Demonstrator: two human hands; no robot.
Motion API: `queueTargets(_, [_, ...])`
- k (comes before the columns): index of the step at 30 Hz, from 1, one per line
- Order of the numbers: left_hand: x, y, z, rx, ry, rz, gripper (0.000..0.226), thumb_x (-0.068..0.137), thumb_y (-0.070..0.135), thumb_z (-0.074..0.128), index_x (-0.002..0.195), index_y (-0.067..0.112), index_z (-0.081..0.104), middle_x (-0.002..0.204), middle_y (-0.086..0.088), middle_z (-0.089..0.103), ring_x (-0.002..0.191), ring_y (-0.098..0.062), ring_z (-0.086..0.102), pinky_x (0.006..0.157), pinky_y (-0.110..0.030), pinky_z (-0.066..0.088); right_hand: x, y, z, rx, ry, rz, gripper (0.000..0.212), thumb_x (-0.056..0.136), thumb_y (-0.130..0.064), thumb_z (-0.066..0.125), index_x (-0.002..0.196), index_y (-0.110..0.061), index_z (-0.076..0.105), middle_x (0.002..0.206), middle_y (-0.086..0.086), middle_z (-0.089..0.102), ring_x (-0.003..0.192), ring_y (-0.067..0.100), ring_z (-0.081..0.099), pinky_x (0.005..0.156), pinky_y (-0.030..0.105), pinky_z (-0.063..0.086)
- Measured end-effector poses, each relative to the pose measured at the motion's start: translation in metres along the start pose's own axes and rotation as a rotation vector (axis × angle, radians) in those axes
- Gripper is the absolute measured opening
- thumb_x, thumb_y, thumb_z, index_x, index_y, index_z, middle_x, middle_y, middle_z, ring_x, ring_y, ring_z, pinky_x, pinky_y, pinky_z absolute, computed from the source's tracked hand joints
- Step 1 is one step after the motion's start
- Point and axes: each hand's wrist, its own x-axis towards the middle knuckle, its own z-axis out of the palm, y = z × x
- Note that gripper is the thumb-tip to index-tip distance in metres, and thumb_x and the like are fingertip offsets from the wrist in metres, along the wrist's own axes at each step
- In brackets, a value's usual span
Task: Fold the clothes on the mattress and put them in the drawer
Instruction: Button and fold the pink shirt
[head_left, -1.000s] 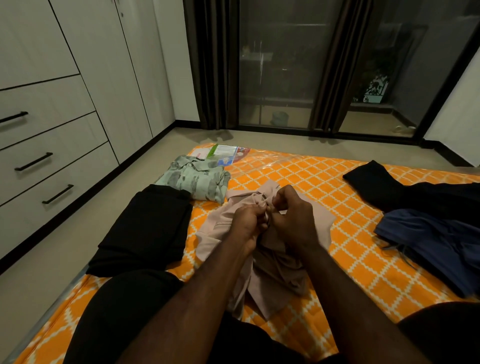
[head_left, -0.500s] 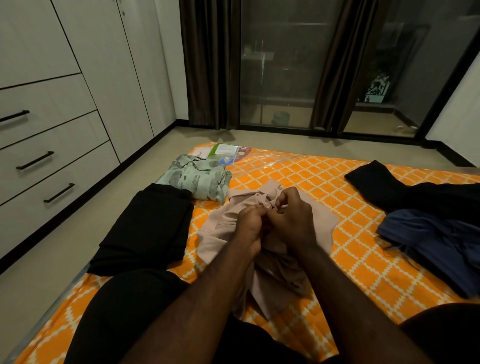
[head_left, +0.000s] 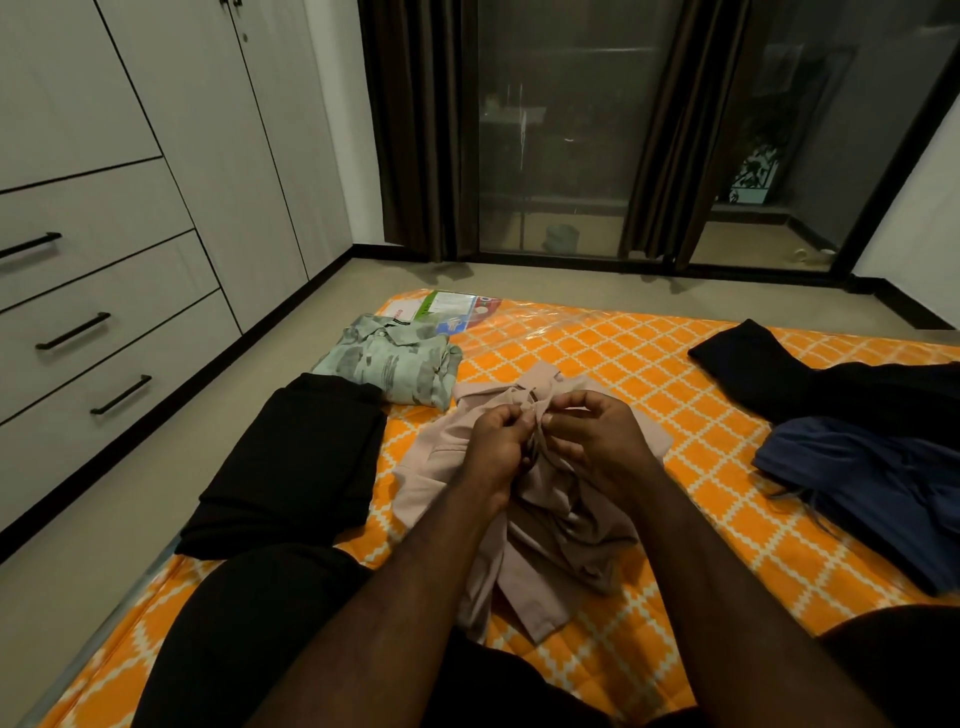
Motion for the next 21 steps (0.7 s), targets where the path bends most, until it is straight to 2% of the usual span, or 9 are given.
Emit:
queueTargets(3, [0.001, 0.001, -0.005, 0.012, -0.043, 0.002, 0.02, 0.104, 0.015, 0.052, 0.105, 0.008, 0.071, 0.085, -0.007, 0.071, 0.071, -0.019, 0.064, 0.058, -0.029, 0.05, 0.0, -0.002, -0.001, 0.027, -0.008, 0.014, 0.017, 0.086, 0.014, 0.069, 0.096, 0.001, 0.063, 0.082, 0.011, 0.074, 0.077, 0.022, 0.074, 0.069, 0.031, 0.062])
queueTargets(6, [-0.003, 0.003, -0.005, -0.011, -0.031, 0.014, 0.015, 0.101, 0.012, 0.058, 0.097, 0.009, 0.071, 0.083, -0.008, 0.068, 0.073, -0.021, 0.062, 0.059, -0.03, 0.051, -0.001, -0.006, -0.002, 0.002, 0.006, 0.005, 0.023, 0.083, 0.018, 0.069, 0.089, -0.002, 0.058, 0.077, 0.013, 0.072, 0.071, 0.025, 0.073, 0.063, 0.032, 0.061])
queueTargets(9, [-0.001, 0.0, -0.003, 0.038, 0.192, 0.111, 0.008, 0.091, 0.022, 0.074, 0.089, 0.015, 0.07, 0.088, -0.009, 0.074, 0.083, -0.031, 0.071, 0.07, -0.042, 0.061, 0.004, 0.0, -0.001, -0.084, 0.087, -0.075, 0.035, 0.081, 0.02, 0.07, 0.078, -0.009, 0.05, 0.071, 0.015, 0.068, 0.07, 0.03, 0.071, 0.061, 0.037, 0.06])
queueTargets(11, [0.002, -0.003, -0.003, 0.179, 0.313, 0.229, 0.023, 0.08, 0.043, 0.079, 0.085, 0.023, 0.07, 0.085, -0.001, 0.075, 0.084, -0.025, 0.072, 0.073, -0.048, 0.061, 0.008, 0.007, 0.001, -0.209, 0.177, -0.166, 0.035, 0.08, 0.013, 0.075, 0.074, -0.012, 0.051, 0.07, 0.014, 0.068, 0.074, 0.035, 0.073, 0.065, 0.045, 0.062])
queueTargets(12, [0.001, -0.003, -0.001, 0.246, 0.295, 0.276, 0.027, 0.078, 0.05, 0.079, 0.084, 0.024, 0.07, 0.084, 0.002, 0.074, 0.083, -0.02, 0.072, 0.074, -0.048, 0.061, 0.009, 0.01, 0.002, -0.276, 0.212, -0.207, 0.032, 0.08, 0.007, 0.078, 0.074, -0.013, 0.053, 0.073, 0.015, 0.069, 0.076, 0.037, 0.073, 0.066, 0.05, 0.063])
queueTargets(16, [-0.001, -0.003, 0.002, 0.38, 0.274, 0.291, 0.02, 0.087, 0.04, 0.077, 0.082, 0.02, 0.074, 0.079, 0.004, 0.074, 0.08, -0.015, 0.071, 0.076, -0.047, 0.06, 0.009, 0.013, 0.002, -0.397, 0.233, -0.255, 0.027, 0.079, -0.002, 0.081, 0.076, -0.008, 0.055, 0.077, 0.016, 0.072, 0.08, 0.035, 0.074, 0.067, 0.053, 0.063])
queueTargets(18, [0.002, -0.004, 0.0, 0.355, 0.28, 0.226, 0.028, 0.093, 0.038, 0.068, 0.078, 0.015, 0.072, 0.074, -0.005, 0.072, 0.075, -0.025, 0.068, 0.074, -0.052, 0.058, 0.01, 0.012, 0.002, -0.312, 0.174, -0.174, 0.032, 0.08, 0.007, 0.078, 0.075, -0.01, 0.052, 0.082, 0.021, 0.072, 0.083, 0.035, 0.075, 0.072, 0.05, 0.063])
queueTargets(20, [0.003, -0.002, 0.001, 0.239, 0.236, 0.108, 0.039, 0.096, 0.04, 0.059, 0.077, 0.007, 0.068, 0.077, -0.019, 0.068, 0.073, -0.036, 0.065, 0.076, -0.056, 0.056, 0.009, 0.009, 0.005, -0.092, 0.064, -0.043, 0.034, 0.086, 0.014, 0.069, 0.077, -0.012, 0.049, 0.083, 0.024, 0.068, 0.084, 0.033, 0.074, 0.072, 0.043, 0.062])
queueTargets(21, [0.001, 0.0, 0.002, 0.175, 0.207, 0.071, 0.039, 0.099, 0.037, 0.055, 0.079, 0.005, 0.067, 0.079, -0.02, 0.067, 0.074, -0.034, 0.064, 0.076, -0.053, 0.057, 0.008, 0.008, 0.006, 0.015, 0.015, 0.017, 0.034, 0.089, 0.015, 0.065, 0.078, -0.012, 0.048, 0.083, 0.021, 0.066, 0.083, 0.028, 0.073, 0.072, 0.038, 0.062])
